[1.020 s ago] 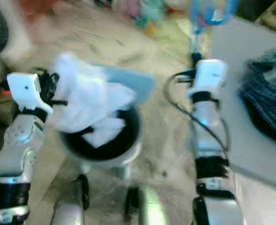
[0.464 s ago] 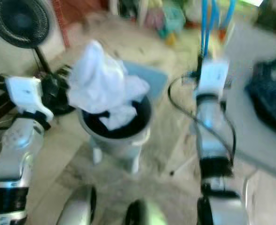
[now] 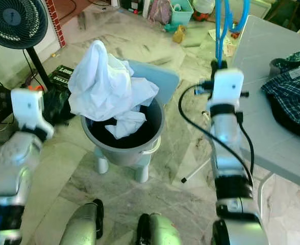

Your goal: Hang hanger

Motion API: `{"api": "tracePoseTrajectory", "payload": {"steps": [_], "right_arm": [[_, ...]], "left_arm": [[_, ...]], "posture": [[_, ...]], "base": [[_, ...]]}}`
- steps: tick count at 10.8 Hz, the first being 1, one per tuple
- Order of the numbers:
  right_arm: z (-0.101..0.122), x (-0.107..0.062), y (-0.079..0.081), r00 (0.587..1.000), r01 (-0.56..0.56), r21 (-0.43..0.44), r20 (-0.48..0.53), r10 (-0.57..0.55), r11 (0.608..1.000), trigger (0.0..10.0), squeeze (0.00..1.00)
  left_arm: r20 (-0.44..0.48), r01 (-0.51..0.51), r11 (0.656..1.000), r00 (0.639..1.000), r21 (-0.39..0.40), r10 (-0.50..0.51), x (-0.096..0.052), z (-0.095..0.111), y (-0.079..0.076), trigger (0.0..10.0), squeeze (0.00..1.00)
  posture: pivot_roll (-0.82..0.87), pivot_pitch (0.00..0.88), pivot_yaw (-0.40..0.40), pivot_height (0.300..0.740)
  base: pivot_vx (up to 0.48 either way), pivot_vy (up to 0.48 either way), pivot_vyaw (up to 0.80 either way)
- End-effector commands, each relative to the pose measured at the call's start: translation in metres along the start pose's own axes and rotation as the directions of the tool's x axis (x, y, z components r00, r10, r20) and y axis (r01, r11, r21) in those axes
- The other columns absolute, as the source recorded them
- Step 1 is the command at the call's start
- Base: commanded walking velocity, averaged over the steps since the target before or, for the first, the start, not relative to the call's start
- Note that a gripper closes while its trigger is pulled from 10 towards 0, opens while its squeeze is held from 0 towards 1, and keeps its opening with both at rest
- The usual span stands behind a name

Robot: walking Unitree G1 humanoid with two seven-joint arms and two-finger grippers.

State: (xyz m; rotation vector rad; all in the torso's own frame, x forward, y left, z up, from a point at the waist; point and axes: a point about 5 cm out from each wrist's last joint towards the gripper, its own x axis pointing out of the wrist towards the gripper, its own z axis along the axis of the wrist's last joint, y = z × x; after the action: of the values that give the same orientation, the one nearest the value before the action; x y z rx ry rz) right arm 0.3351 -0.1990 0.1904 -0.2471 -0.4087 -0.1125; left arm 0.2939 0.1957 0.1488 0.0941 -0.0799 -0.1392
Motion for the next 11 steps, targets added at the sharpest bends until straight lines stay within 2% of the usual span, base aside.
{"api": "tracePoseTrajectory", "payload": {"steps": [1, 3, 6, 8, 11], "right_arm": [[0.007, 0.0, -0.001, 1.0, 0.009, -0.002, 0.028, -0.009, 1.0, 10.0, 0.0], [0.008, -0.005, 0.004, 0.999, -0.019, -0.009, 0.027, 0.019, 1.0, 10.0, 0.0], [0.008, -0.01, 0.005, 0.999, -0.031, -0.016, 0.02, 0.031, 0.999, 10.0, 0.0], [0.007, -0.013, 0.006, 0.999, -0.041, -0.018, 0.012, 0.041, 0.999, 10.0, 0.0], [0.003, -0.021, 0.015, 0.996, -0.086, 0.001, -0.014, 0.086, 0.996, 10.0, 0.0]], "left_arm": [[-0.033, 0.043, 0.999, 0.999, -0.001, -0.043, -0.003, -0.009, -0.007, 10.0, 1.0], [-0.093, 0.122, 0.993, 0.988, 0.004, -0.121, -0.005, -0.021, -0.015, 10.0, 1.0], [-0.117, 0.169, 0.985, 0.979, 0.022, -0.166, -0.003, -0.025, -0.026, 10.0, 1.0], [-0.113, 0.129, 0.992, 0.985, 0.014, -0.127, -0.009, -0.027, -0.025, 10.0, 1.0], [-0.052, -0.058, 0.998, 0.997, 0.011, 0.059, -0.022, -0.024, -0.005, 10.0, 1.0]], "posture": [[0.1, 0.216, -0.095, 0.74], [0.09, 0.238, -0.1, 0.74], [0.08, 0.246, -0.097, 0.74], [0.08, 0.251, -0.101, 0.74], [0.09, 0.248, -0.11, 0.74]], "base": [[0.0, 0.0, 0.0], [0.0, 0.0, 0.0], [0.0, 0.0, 0.0], [0.0, 0.0, 0.0], [0.0, 0.0, 0.0]]}}
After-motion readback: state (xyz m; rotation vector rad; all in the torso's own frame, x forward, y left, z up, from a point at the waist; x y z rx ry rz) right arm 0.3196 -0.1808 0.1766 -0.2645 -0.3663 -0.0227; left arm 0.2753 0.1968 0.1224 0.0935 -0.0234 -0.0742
